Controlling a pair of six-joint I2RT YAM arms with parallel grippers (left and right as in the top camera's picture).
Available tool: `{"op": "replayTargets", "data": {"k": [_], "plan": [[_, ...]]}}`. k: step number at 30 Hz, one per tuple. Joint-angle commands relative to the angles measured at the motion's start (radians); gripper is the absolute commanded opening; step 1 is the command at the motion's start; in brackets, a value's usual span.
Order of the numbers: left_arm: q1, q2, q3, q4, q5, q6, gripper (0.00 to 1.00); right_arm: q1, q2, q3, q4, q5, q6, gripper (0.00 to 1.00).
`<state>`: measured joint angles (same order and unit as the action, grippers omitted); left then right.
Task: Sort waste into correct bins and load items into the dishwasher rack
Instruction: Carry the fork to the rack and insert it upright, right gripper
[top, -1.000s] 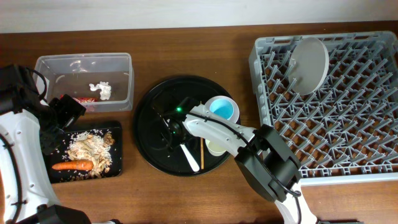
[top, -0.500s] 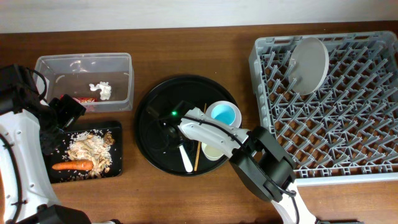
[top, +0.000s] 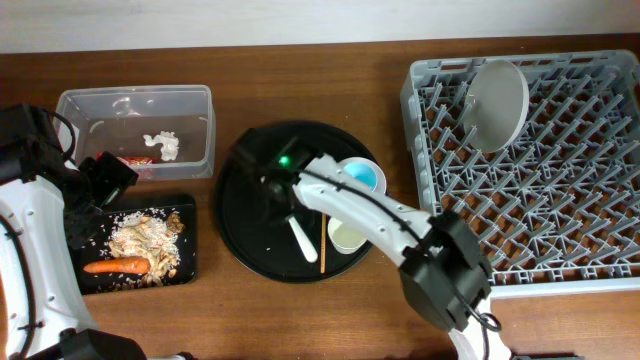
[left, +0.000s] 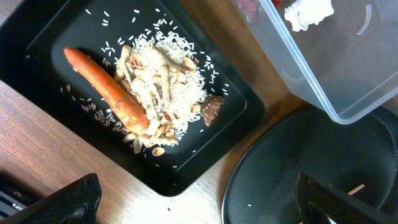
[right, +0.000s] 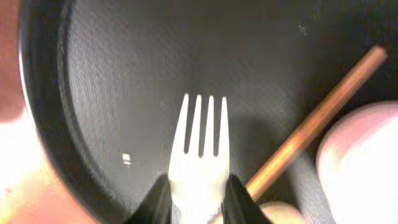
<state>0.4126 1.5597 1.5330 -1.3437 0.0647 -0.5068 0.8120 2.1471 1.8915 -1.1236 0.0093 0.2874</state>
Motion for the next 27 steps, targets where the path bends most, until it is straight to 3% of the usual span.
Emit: {"op": "replayTargets", "data": {"k": [1, 5, 6, 10, 21, 24, 25, 27], "plan": [[0.003, -0.008, 0.001, -0.001, 0.002, -0.009, 0.99, -0.101, -0.07, 0.183, -0.146, 0.003, -0.041, 0.04], [0.003, -0.008, 0.001, -0.001, 0.002, -0.009, 0.99, -0.44, -0.086, 0.535, -0.404, 0.0, -0.24, 0.05], [0.003, -0.008, 0.001, -0.001, 0.002, -0.009, 0.99, -0.529, -0.086, 0.551, -0.409, 0.0, -0.278, 0.11], [0.003, -0.008, 0.001, -0.001, 0.002, -0.009, 0.99, -0.777, -0.063, 0.548, -0.369, -0.052, -0.362, 0.11], [0.003, -0.008, 0.001, -0.001, 0.002, -0.009, 0.99, -0.789, 0.182, 0.541, -0.285, -0.134, -0.358, 0.15], [0.003, -0.008, 0.001, 0.0, 0.002, -0.009, 0.99, -0.761, 0.21, 0.541, -0.285, -0.133, -0.358, 0.56], [0.003, -0.008, 0.001, -0.001, 0.002, -0.009, 0.99, -0.753, 0.21, 0.541, -0.299, -0.132, -0.358, 0.84], [0.003, -0.008, 0.001, -0.001, 0.002, -0.009, 0.99, -0.747, 0.21, 0.542, -0.327, -0.129, -0.358, 0.89]]}}
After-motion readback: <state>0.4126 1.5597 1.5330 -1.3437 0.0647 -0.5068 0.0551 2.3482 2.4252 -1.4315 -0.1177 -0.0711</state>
